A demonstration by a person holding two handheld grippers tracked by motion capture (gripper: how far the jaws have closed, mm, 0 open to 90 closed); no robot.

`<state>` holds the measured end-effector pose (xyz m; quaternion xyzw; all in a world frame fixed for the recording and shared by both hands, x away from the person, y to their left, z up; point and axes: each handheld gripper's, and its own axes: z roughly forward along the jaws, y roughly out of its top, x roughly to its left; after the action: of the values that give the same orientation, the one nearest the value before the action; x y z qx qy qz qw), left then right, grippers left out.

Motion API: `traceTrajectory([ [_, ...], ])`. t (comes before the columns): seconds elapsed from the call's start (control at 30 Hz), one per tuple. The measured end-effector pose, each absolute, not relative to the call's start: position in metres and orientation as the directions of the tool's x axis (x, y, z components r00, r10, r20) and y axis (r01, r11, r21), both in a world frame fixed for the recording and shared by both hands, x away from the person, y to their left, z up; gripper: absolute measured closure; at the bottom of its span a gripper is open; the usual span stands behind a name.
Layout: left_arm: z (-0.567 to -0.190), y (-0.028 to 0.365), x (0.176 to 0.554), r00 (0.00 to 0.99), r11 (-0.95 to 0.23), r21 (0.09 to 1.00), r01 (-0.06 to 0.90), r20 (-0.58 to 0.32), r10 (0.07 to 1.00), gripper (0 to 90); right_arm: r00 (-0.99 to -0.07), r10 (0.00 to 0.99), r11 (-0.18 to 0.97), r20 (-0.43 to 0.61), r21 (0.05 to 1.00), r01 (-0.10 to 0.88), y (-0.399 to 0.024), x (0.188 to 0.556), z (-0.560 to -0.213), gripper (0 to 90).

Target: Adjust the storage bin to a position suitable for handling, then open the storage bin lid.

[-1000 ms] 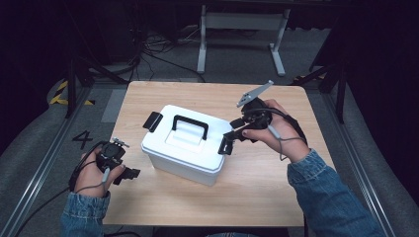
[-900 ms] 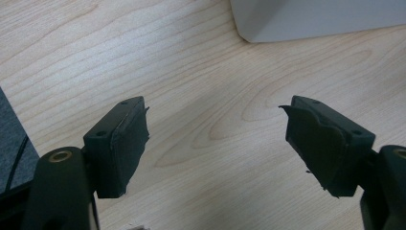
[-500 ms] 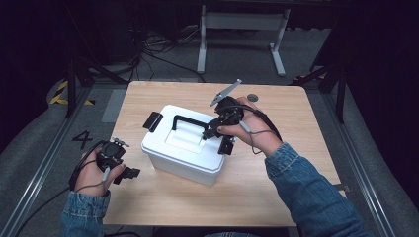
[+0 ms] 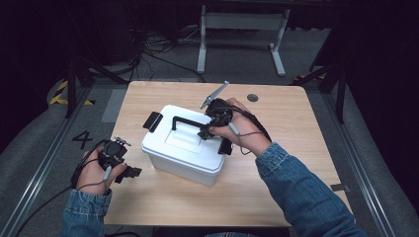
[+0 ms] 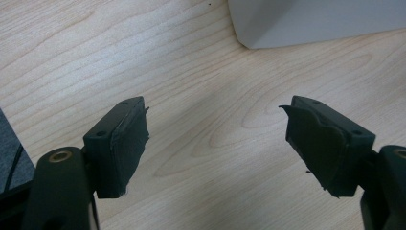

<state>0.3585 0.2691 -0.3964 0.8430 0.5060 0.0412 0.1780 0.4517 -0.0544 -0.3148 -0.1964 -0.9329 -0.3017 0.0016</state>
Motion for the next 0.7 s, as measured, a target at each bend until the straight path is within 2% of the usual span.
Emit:
traceTrajectory([
  [0.1,-0.396,0.269,0.358,0.481,-0.420,0.345,0.839,-0.111,0.870,23.1,-0.927,0.356,0.749,0.117,0.557,0.358,-0.053,0.451,-0.315,84.2],
  [0.7,-0.394,0.271,0.358,0.489,-0.427,0.355,0.832,-0.104,0.866,23.1,-0.936,0.349,0.737,0.055,0.601,0.310,-0.051,0.441,-0.302,85.1],
])
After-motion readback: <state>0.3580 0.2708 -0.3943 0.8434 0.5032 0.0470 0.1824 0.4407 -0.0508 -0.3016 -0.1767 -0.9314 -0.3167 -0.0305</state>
